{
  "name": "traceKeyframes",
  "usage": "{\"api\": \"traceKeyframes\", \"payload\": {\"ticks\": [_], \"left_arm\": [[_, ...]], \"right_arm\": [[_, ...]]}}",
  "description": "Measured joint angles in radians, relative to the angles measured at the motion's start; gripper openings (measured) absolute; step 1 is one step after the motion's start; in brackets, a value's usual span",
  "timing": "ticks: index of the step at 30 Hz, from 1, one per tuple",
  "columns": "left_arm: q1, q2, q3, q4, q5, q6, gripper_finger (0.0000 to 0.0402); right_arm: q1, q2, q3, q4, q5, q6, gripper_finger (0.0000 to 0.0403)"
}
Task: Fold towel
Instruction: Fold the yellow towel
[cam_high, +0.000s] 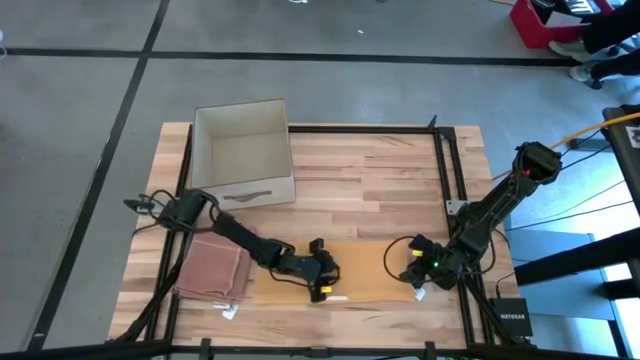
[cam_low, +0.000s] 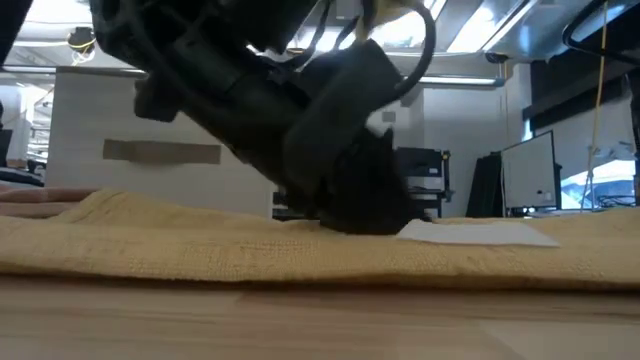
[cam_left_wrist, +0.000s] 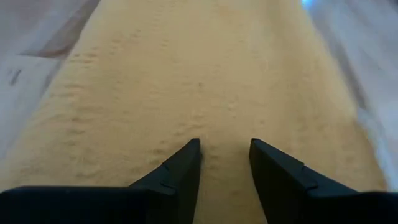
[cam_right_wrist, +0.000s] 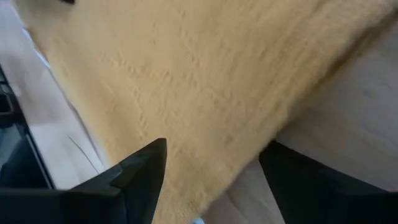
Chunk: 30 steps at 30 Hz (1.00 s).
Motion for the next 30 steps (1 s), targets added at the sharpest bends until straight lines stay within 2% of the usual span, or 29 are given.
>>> {"api": "traceKeyframes", "payload": {"ticks": [4,19,24,30], "left_arm": [[0.017,0.056,0.007,0.095,0.042,-0.043,0.0131],[0.026,0.061,0.008,0.073,0.050,-0.057,0.0131],[0.026,0.061,0.007,0.074,0.050,-0.057,0.0131],[0.026,0.061,0.006,0.075,0.050,-0.057,0.0131]], "right_arm": [[0.000,0.002,-0.009,0.026,0.027,0.007,0.0264],[-0.005,0.079,-0.013,0.182,0.165,-0.038,0.0259],[-0.004,0.122,-0.012,0.216,0.170,-0.037,0.0208],[-0.004,0.123,-0.011,0.215,0.142,-0.058,0.0098]]}}
